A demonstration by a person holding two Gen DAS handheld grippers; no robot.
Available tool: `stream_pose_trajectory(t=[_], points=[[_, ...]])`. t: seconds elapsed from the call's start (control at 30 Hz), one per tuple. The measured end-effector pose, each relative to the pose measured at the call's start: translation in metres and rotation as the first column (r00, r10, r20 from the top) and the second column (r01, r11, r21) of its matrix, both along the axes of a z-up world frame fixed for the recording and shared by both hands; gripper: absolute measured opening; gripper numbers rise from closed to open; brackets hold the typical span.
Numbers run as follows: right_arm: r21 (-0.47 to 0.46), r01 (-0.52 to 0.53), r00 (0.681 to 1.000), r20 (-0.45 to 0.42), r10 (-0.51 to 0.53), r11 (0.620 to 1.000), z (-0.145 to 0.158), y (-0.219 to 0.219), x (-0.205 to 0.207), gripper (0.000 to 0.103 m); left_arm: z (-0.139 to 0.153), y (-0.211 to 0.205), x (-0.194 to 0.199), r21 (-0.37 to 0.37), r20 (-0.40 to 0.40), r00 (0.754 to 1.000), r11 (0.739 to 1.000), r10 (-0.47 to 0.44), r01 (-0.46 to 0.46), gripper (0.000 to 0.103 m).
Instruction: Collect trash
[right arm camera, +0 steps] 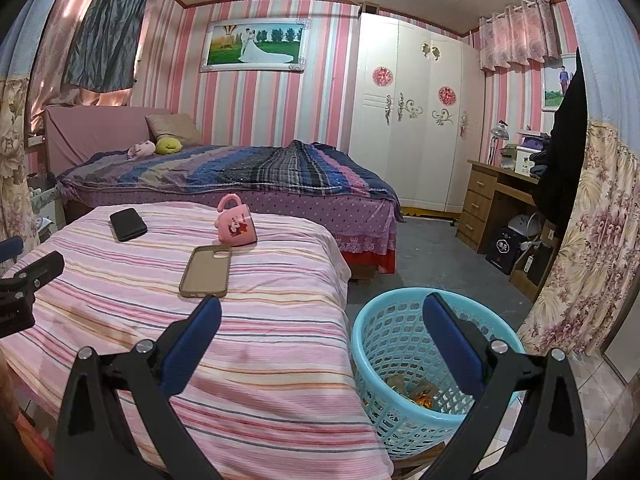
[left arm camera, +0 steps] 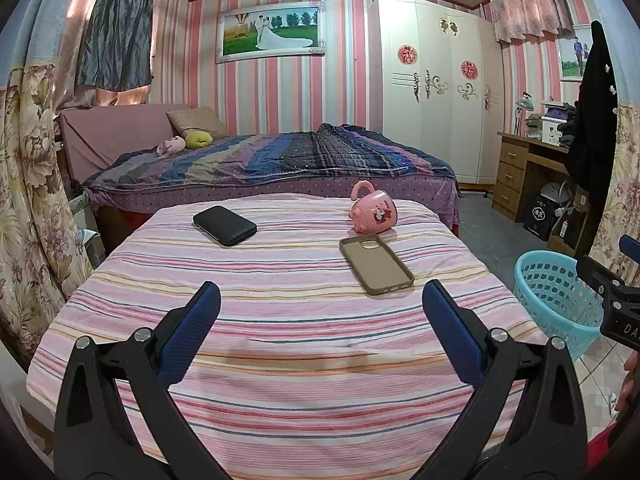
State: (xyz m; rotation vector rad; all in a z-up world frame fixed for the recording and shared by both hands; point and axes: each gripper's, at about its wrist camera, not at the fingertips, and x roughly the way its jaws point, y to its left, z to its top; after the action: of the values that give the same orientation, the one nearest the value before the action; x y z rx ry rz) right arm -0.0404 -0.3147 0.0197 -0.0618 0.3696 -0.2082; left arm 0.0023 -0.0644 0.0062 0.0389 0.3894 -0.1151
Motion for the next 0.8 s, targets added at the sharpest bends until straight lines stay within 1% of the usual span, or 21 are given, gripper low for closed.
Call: stream_pose_trajectory(t=[0.8], points=[[-0.004, 0.003, 1.0, 0.003, -0.003, 1.0, 0.0007, -0.0009, 0.0, 0.098, 0.0014, 0.0003, -0.0014, 0.007, 0.004, 1.0, 1.0, -0.003, 0.003, 0.098]])
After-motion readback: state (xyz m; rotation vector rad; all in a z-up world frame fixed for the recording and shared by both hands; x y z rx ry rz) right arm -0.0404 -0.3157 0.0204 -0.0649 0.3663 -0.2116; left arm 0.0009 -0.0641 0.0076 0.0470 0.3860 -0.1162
